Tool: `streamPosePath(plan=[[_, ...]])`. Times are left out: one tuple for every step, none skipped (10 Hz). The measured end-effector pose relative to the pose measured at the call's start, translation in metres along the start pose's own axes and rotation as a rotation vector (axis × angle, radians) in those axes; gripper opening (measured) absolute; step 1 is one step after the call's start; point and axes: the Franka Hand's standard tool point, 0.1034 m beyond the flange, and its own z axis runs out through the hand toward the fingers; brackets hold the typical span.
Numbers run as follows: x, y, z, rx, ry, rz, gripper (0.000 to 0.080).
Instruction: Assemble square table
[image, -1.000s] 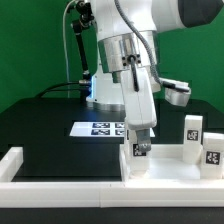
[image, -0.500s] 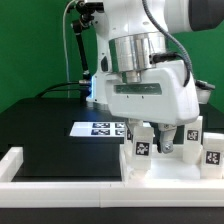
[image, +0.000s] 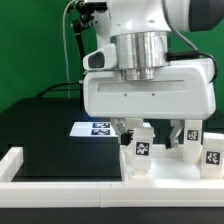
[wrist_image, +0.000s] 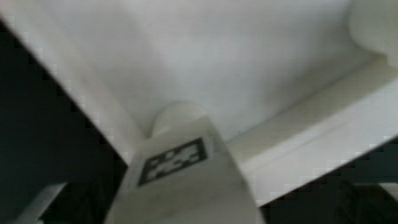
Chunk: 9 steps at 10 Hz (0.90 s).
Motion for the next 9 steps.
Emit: streamPosePath(plan=[[0.0025, 0.0038, 0.0008, -0.022, -0.019, -0.229, 0.0649], [0.0036, 0.0034, 0.0014, -0.018, -0.016, -0.166, 0.0649], [0.0035, 0.0037, 0.0015, -0.019, -0.016, -0.17, 0.0542], [0.0035, 0.0039, 0.0016, -0.019, -0.017, -0.168, 0.0398], [0.0031, 0.0043, 0.0023, -0.018, -0.017, -0.039, 0.0287], [0.0032, 0.0045, 0.0024, -0.018, -0.016, 0.03, 0.0287], [0.0033, 0.0045, 0.0024, -0.019, -0.015, 0.108, 0.0289], [0.0036, 0.0045, 0.0027, -0.019, -0.013, 0.187, 0.0289], [0.0051, 0.0042, 0.0034, -0.019, -0.008, 0.294, 0.0289]])
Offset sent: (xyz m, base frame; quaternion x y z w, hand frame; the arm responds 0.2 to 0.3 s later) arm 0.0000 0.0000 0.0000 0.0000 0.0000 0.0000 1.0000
